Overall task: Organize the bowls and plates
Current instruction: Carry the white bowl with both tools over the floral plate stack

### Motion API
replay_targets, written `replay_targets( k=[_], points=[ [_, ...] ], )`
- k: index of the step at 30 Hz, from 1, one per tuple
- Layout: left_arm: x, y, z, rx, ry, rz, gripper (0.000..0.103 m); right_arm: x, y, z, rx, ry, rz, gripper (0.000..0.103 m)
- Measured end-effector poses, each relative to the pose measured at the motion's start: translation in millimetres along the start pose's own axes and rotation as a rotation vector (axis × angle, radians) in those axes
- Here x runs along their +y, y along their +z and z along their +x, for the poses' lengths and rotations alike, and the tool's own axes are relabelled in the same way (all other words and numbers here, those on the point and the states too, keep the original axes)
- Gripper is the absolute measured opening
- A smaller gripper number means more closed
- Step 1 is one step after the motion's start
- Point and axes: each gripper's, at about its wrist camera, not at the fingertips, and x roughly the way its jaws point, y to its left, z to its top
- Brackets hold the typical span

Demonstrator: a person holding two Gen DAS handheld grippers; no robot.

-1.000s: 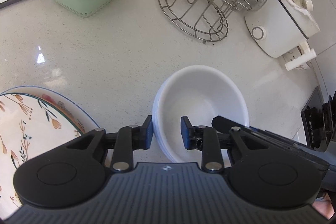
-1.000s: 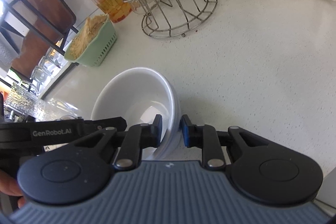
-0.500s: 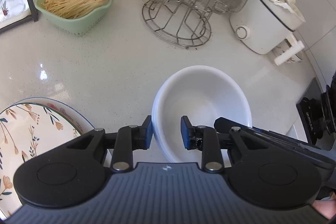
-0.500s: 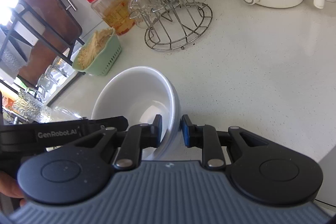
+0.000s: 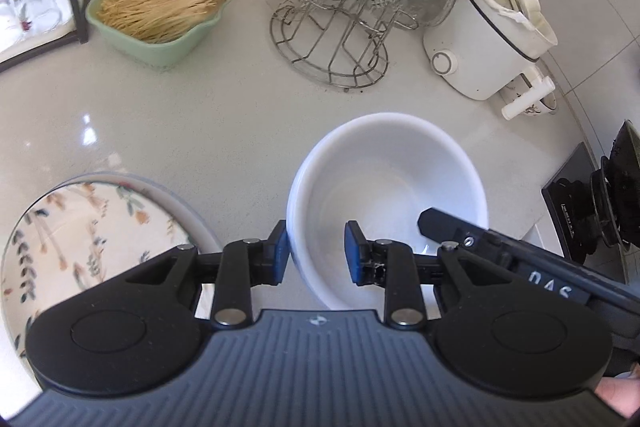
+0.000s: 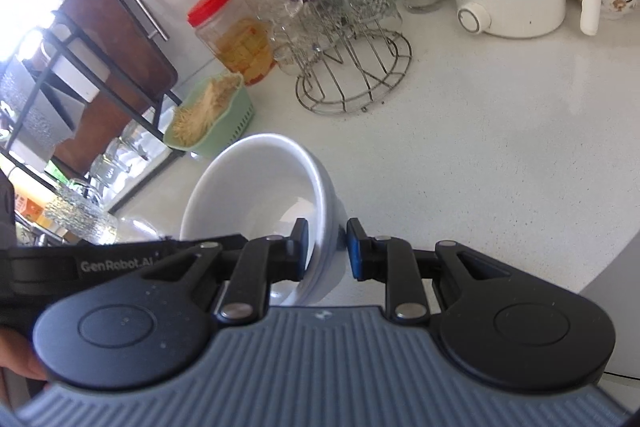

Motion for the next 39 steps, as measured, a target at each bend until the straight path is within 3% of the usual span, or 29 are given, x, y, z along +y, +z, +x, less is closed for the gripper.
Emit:
replay_targets(
  k=[12, 24, 30, 39],
  points=[
    [21, -10, -60, -0.035, -0.004, -0.03, 0.033, 42, -6, -30, -0.059, 0.048, -0.008, 0.025],
    [64, -14, -110, -0.078, -0.053, -0.051, 0.033, 83, -10, -39, -0.07, 0.104, -0.012, 0.025],
    [104, -22, -119, -0.07, -0.084, -0.152, 0.033, 108, -15, -28, -0.056, 0.126, -0.023, 0.025],
    [152, -40, -104, -0.021, -0.04, -0.228, 0.033, 133, -39, 11, 0.047, 0.131, -0.06, 0.025]
  ],
)
